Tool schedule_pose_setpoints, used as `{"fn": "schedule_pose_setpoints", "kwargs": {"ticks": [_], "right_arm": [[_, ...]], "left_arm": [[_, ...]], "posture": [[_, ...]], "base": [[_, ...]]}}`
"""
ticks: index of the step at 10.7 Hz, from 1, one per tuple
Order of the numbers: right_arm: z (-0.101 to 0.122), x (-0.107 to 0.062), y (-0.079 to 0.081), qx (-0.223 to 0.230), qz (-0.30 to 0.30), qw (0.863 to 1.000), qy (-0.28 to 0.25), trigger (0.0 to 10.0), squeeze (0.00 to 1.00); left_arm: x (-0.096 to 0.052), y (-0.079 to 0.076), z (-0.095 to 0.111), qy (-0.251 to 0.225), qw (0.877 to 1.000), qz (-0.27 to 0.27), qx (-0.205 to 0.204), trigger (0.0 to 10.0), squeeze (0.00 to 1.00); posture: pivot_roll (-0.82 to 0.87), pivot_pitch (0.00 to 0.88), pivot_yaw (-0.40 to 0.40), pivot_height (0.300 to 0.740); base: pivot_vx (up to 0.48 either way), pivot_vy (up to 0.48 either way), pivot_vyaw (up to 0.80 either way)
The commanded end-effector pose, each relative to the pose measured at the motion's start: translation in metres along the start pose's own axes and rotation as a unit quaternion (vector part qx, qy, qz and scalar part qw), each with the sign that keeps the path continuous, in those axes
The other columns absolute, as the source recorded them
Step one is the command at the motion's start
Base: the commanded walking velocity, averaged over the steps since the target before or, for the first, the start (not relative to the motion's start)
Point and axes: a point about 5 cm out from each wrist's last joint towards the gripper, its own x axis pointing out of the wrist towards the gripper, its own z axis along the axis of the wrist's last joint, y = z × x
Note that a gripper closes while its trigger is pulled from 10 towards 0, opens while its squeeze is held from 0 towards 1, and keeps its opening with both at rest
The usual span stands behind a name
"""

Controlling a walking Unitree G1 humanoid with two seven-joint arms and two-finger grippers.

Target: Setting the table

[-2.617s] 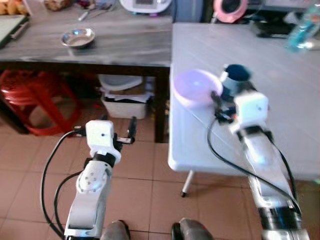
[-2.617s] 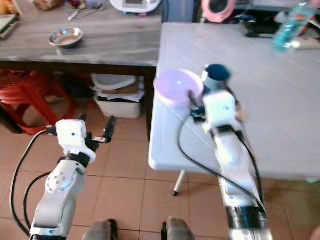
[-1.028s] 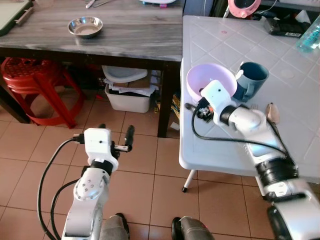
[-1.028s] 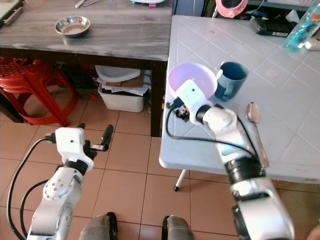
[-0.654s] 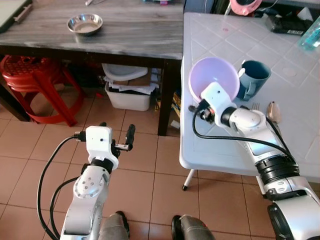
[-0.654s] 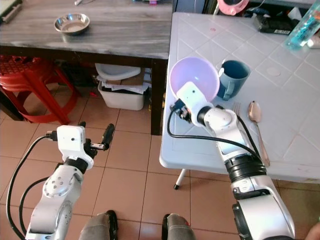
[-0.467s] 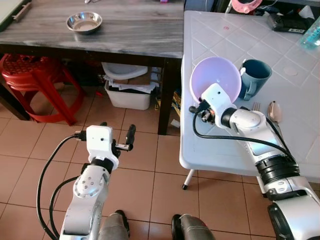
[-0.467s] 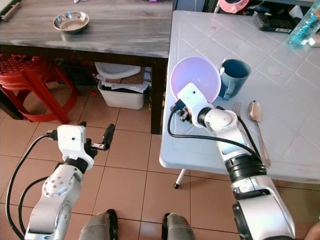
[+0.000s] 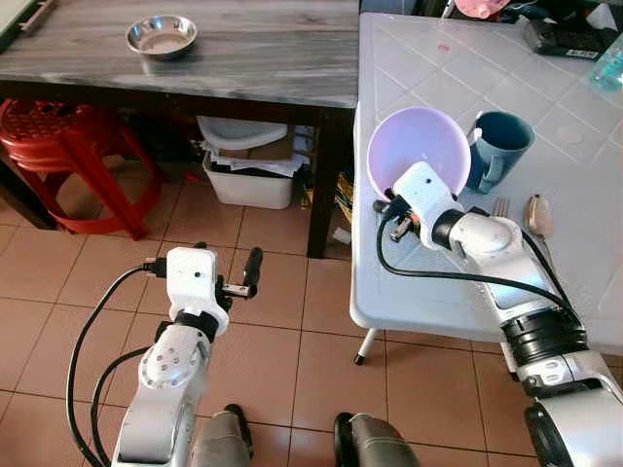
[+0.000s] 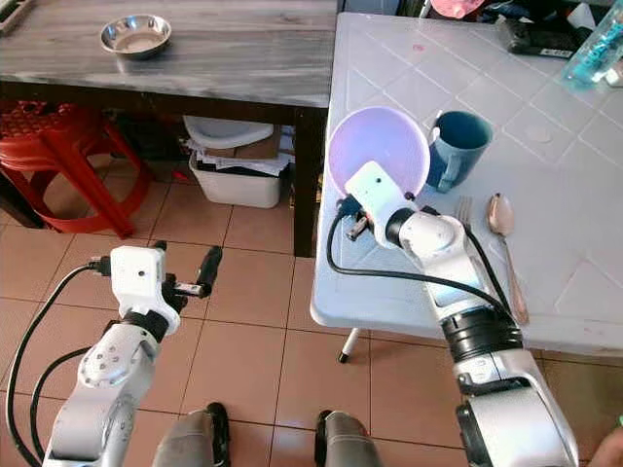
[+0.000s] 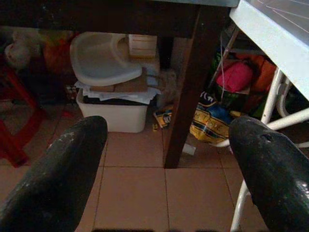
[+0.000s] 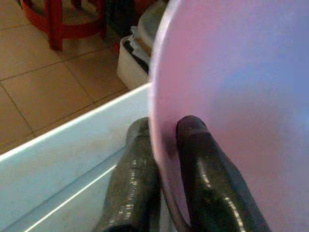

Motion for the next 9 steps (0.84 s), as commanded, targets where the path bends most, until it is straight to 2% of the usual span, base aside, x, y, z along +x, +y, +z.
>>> {"fn": "schedule_pose_setpoints", "kwargs": {"ticks": [1,2,4,5,7,8,9], "right_arm": [[-0.02,0.002,0.012,0.012,0.027,0.999,0.041,0.0,0.0],[-0.02,0.004,0.013,0.009,0.027,0.999,0.037,0.0,0.0],[-0.017,0.009,0.025,-0.017,0.027,0.999,0.003,0.0,0.0],[-0.01,0.009,0.035,-0.029,0.01,0.999,-0.04,0.0,0.0],[-0.001,-0.001,0.046,-0.01,-0.031,0.995,-0.096,0.0,0.0],[0.003,-0.013,0.056,0.016,-0.064,0.989,-0.134,0.0,0.0],[0.005,-0.018,0.059,0.025,-0.087,0.985,-0.149,0.0,0.0]], "left_arm": [[0.002,0.001,-0.002,0.008,1.0,0.001,0.0,10.0,0.0],[0.003,-0.001,-0.003,0.008,1.0,-0.004,-0.005,10.0,0.0],[0.007,-0.001,-0.003,0.005,1.0,-0.003,-0.014,10.0,0.0],[0.011,-0.003,0.0,-0.011,1.0,-0.005,-0.016,10.0,0.0],[0.013,-0.003,0.005,-0.027,0.999,0.008,-0.023,10.0,0.0],[0.013,0.0,0.005,-0.031,0.999,0.021,-0.025,10.0,0.0],[0.013,0.001,0.005,-0.035,0.999,0.024,-0.024,10.0,0.0]], "posture": [[-0.01,0.195,-0.02,0.74],[-0.02,0.198,-0.015,0.74],[-0.03,0.158,-0.001,0.74],[-0.03,0.156,-0.004,0.74],[-0.03,0.154,-0.017,0.74],[-0.03,0.151,-0.027,0.74],[-0.03,0.149,-0.034,0.74]], "base": [[0.0,0.0,0.0],[0.0,0.0,0.0],[0.0,0.0,0.0],[0.0,0.0,0.0],[0.0,0.345,0.0],[0.0,0.48,0.0],[0.0,0.48,0.0]]}}
